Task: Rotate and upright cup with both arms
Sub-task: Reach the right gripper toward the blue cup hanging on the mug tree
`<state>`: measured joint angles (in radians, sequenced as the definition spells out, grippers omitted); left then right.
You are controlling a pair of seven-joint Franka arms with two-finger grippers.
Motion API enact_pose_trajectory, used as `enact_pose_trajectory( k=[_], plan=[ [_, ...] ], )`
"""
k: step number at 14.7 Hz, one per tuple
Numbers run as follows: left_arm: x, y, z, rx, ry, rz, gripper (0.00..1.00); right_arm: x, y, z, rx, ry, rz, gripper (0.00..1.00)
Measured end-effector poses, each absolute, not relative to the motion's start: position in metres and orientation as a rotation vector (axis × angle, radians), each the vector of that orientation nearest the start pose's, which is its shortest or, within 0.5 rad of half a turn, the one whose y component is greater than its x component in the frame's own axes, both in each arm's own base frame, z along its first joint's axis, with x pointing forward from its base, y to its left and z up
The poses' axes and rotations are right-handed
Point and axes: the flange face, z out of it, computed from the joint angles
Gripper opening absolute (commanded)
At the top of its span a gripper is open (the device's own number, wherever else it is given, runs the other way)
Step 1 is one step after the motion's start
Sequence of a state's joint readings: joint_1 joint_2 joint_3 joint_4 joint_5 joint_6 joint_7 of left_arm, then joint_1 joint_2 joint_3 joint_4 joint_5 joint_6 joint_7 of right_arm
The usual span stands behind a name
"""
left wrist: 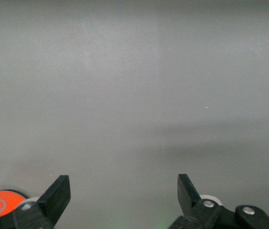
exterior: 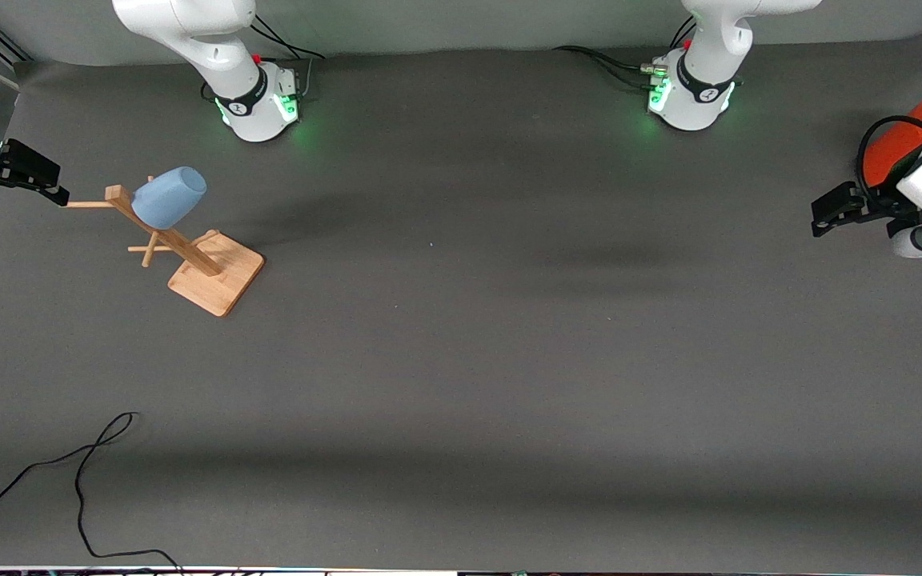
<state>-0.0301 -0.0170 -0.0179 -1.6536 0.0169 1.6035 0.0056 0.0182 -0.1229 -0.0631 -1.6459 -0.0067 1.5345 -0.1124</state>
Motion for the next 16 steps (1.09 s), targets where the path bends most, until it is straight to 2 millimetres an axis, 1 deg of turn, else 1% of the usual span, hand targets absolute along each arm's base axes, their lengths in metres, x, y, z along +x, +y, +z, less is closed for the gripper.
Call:
enact_pose_trajectory(
  k=[5,6,7,8,11,13,16],
  plan=[
    [0.55,-0.025,0.598,-3.122,0.086,0.051,1.0,0.51,-0.026,0.651,-3.139,-0.1,-0.005,1.0],
    [0.55,-0.025,0.598,-3.122,0.086,0.051,1.0,0.509,-0.027,0.649,-3.134,-0.062,0.009,1.0],
    [0.55,-0.025,0.598,-3.122,0.086,0.051,1.0,0.507,-0.026,0.647,-3.111,0.03,0.036,1.0],
    [0.55,-0.025,0.598,-3.122,0.086,0.051,1.0,0.503,-0.024,0.644,-3.068,0.159,0.068,1.0],
    [0.55,-0.025,0.598,-3.122,0.086,0.051,1.0,0.486,-0.021,0.632,-2.925,0.609,0.172,1.0],
    [0.55,-0.025,0.598,-3.122,0.086,0.051,1.0,0.468,-0.022,0.615,-2.814,0.886,0.256,1.0],
    [0.55,-0.025,0.598,-3.122,0.086,0.051,1.0,0.438,-0.028,0.58,-2.687,1.156,0.31,1.0]
  ],
)
